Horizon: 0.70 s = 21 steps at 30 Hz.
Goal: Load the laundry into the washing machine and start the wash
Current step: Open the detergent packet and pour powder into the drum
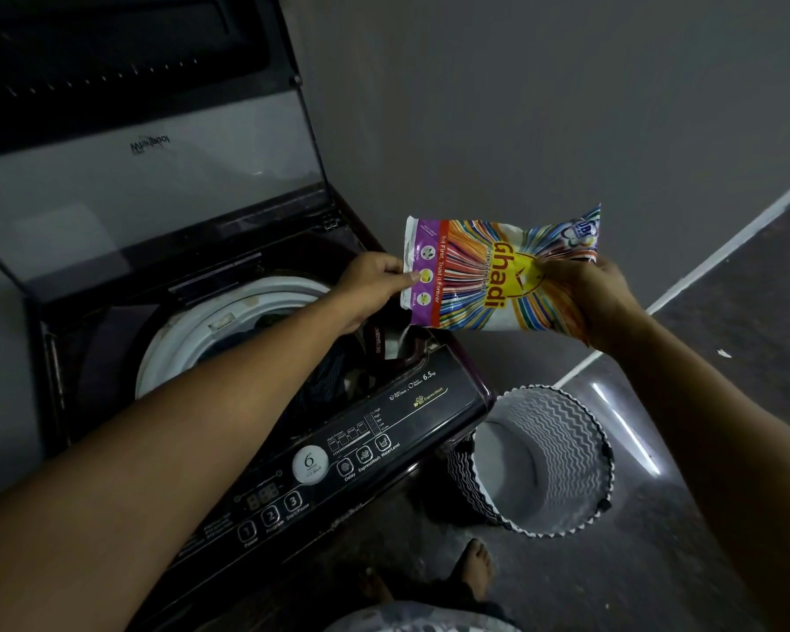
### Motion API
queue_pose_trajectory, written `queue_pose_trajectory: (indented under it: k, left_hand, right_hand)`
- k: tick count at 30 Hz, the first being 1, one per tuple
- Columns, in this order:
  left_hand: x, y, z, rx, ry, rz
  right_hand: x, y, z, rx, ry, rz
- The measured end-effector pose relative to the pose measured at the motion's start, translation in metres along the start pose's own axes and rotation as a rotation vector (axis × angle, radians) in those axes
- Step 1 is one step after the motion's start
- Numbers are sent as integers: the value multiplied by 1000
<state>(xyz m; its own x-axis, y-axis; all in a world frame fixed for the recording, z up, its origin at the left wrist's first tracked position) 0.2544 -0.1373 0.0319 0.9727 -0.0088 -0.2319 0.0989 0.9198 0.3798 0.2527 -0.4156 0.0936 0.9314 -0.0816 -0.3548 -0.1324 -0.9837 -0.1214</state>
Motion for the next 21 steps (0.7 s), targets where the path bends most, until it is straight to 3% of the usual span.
queue_pose_trajectory:
  k: [21]
  left_hand:
    - [-1, 2, 1, 8, 9, 25]
  right_hand:
    - [-5, -5, -6, -25, -8, -29]
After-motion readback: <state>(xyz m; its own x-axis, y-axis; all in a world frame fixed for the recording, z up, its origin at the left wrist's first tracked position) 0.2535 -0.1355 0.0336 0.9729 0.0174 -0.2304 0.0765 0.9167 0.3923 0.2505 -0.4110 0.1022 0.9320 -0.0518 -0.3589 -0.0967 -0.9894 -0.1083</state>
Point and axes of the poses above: each hand's wrist, its own x-axis towards the middle knuckle, its own y-axis out of the back of the hand, z = x × y, the point moved 1 cm from there along x, towards the middle knuckle, and after that the axes turned 9 degrees about x, right-handed, at the moved point
